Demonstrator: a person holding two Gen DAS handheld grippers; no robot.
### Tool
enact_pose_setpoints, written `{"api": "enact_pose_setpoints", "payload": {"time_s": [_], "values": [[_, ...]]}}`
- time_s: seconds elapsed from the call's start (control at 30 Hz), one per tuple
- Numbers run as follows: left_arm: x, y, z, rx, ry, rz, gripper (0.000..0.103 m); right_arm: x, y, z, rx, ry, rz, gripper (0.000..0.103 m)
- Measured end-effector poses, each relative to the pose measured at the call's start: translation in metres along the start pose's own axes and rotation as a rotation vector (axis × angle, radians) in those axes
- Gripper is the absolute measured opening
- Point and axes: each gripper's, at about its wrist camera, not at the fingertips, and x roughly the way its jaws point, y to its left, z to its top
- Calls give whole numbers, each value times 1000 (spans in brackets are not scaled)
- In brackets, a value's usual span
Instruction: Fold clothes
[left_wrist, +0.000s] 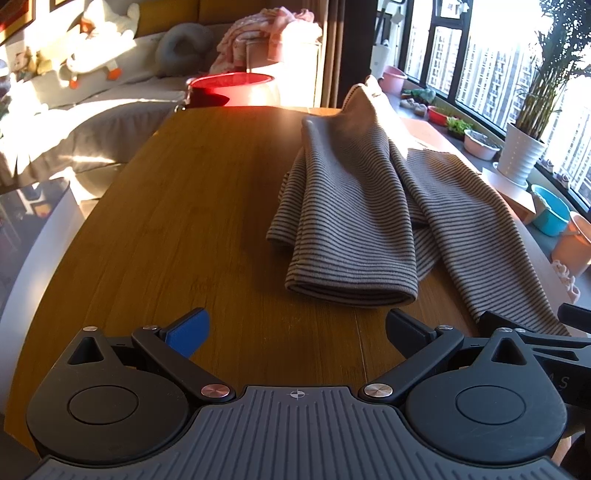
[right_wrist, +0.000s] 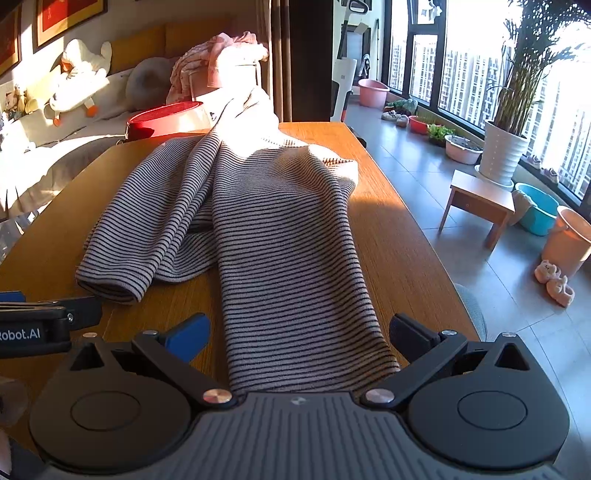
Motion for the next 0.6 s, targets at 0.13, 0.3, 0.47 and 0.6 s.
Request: {"api": "enact_pose_setpoints", "payload": {"time_s": [0.13,0.3,0.47,0.6], "values": [[-5,0,-8,9,3,-3,103,1,-3,-5,49,14,31,103],[-6,-6,-12,31,39,2,103,-3,-7,-4,39,27,22,103],[-1,-5,-10,25,79,-8,103,-5,-2,-4,36,47,2,103],[1,-3,-10,18,94,-11,103,-6,-2,-4,35,45,-2,103]]}}
